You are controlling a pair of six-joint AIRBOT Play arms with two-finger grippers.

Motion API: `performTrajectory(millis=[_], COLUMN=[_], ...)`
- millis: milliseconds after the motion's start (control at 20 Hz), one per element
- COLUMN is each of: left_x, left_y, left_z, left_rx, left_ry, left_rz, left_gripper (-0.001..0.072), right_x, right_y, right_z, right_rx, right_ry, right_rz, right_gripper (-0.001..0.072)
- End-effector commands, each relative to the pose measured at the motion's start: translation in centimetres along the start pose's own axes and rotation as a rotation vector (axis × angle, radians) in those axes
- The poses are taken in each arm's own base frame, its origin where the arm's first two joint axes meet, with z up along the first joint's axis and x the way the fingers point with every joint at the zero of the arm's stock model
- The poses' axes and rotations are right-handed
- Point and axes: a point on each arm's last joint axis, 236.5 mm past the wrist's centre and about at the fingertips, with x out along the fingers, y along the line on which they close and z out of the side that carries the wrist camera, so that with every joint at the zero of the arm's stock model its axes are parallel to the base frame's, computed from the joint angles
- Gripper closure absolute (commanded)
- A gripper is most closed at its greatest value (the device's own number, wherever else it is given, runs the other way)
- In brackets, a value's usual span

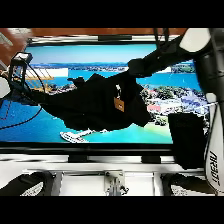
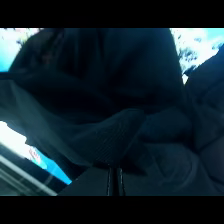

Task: Fold the shirts.

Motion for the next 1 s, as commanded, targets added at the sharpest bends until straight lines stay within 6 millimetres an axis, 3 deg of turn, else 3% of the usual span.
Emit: performTrajectory(millis=[0, 150, 400, 600, 750, 950], left_x=[1.2, 1.4, 2.0, 1.7, 2.4, 7.7], left_y=[0.9, 1.2, -0.4, -2.4, -3.9, -5.3], left_z=[-0.1, 0.2, 0.3, 4.4, 7.6, 7.3], left_rx=[-0.039, -0.052, -0.059, -0.112, -0.129, -0.137], left_ry=[0.002, -0.009, 0.003, -0.162, -0.284, -0.187], left_rz=[0.009, 0.009, -0.049, -0.145, -0.201, -0.196], left_gripper=[0.0656, 0.0656, 0.0656, 0.0656, 0.0656, 0.0656], right_x=[3.0, 5.2, 6.1, 6.0, 9.1, 15.5], right_y=[1.0, 0.2, -3.0, -3.9, -4.9, -9.0], right_z=[-0.8, 0.9, 7.9, 11.9, 12.0, 8.6], right_rx=[-0.029, -0.092, -0.197, -0.206, -0.202, 0.023], right_ry=[0.063, 0.0, -0.269, -0.44, -0.429, -0.298], right_rz=[0.025, -0.071, -0.238, -0.283, -0.284, -0.283], right_gripper=[0.065, 0.0651, 0.065, 0.065, 0.065, 0.065])
